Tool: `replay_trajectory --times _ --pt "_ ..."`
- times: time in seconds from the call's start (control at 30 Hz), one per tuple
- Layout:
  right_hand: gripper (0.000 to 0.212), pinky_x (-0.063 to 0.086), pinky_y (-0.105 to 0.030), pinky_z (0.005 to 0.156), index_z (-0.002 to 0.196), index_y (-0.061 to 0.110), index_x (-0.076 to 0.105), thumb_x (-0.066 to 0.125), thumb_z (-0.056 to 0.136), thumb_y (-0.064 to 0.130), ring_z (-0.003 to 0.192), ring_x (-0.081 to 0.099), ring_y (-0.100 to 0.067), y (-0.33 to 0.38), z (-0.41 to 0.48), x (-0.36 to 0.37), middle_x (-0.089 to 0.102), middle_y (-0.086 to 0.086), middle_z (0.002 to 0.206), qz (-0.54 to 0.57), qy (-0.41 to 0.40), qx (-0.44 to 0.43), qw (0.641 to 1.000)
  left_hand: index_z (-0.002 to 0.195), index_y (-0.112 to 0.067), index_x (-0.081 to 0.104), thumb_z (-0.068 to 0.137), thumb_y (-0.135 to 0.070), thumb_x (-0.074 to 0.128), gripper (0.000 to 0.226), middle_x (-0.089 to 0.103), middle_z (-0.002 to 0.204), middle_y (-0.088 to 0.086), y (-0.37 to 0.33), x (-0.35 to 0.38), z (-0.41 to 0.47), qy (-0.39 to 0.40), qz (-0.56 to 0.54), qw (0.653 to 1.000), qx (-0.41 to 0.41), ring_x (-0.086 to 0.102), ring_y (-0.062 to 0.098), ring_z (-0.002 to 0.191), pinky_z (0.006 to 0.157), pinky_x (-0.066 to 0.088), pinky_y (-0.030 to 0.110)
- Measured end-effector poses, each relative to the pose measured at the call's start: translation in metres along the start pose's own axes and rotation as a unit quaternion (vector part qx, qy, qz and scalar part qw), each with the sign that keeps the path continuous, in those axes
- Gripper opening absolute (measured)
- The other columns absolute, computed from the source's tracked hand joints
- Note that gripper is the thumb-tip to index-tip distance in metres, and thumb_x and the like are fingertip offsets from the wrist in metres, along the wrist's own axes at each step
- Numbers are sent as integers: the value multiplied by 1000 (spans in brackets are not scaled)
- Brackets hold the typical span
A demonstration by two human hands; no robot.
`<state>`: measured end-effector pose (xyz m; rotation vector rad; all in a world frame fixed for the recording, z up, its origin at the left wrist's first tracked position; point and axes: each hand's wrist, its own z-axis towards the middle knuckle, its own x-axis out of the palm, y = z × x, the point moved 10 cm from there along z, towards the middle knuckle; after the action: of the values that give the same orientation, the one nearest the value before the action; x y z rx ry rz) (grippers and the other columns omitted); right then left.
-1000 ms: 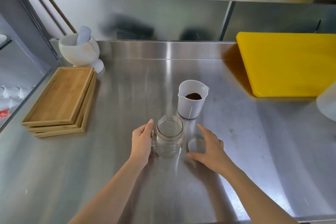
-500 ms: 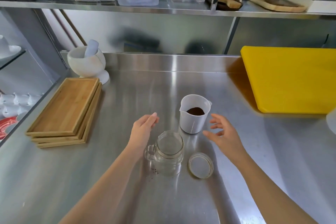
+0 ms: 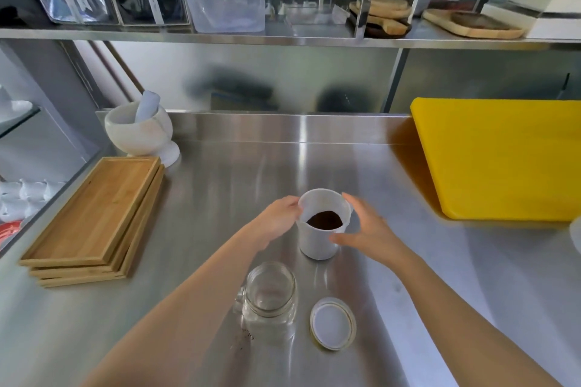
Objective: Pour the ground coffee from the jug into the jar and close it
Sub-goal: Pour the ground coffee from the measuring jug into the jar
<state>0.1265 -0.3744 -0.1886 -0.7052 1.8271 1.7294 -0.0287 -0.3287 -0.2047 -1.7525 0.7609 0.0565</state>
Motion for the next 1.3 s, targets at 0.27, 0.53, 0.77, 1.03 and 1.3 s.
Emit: replay_trajectory --times 0.27,0.53,0.77,1.03,1.3 --pt "73 23 -29 98 130 33 40 78 69 44 111 32 -5 -15 5 -4 45 18 115 7 -28 -14 999 114 -18 61 99 -31 34 34 59 123 7 3 -4 14 -14 -11 1000 -14 48 18 96 78 40 32" --pt "17 42 -28 92 102 16 68 59 91 26 102 60 -19 -56 7 30 70 0 100 315 40 78 945 126 -15 56 96 -32 43 37 52 131 7 34 5 12 -6 -215 966 -145 44 26 126 78 54 48" --pt "19 43 -25 83 86 24 62 47 98 26 90 56 -13 -41 13 31 65 5 89 320 -34 62 945 120 -18 61 95 -31 45 32 57 129 2 35 -2 5 -21 -251 958 -133 53 24 117 82 55 51" --pt "20 43 -32 85 89 29 56 41 95 41 88 53 -12 1 15 0 58 5 89 377 -86 -23 922 111 -24 65 95 -31 45 26 64 119 -4 -5 -13 -24 -47 -285 955 -71 62 20 105 81 56 48" --pt "14 49 -35 71 73 30 57 54 83 39 74 55 -10 47 -12 -78 60 6 76 338 -251 -89 903 115 -25 65 95 -33 45 29 69 116 -4 -59 -24 -64 -71 -263 961 50 66 20 103 86 54 39"
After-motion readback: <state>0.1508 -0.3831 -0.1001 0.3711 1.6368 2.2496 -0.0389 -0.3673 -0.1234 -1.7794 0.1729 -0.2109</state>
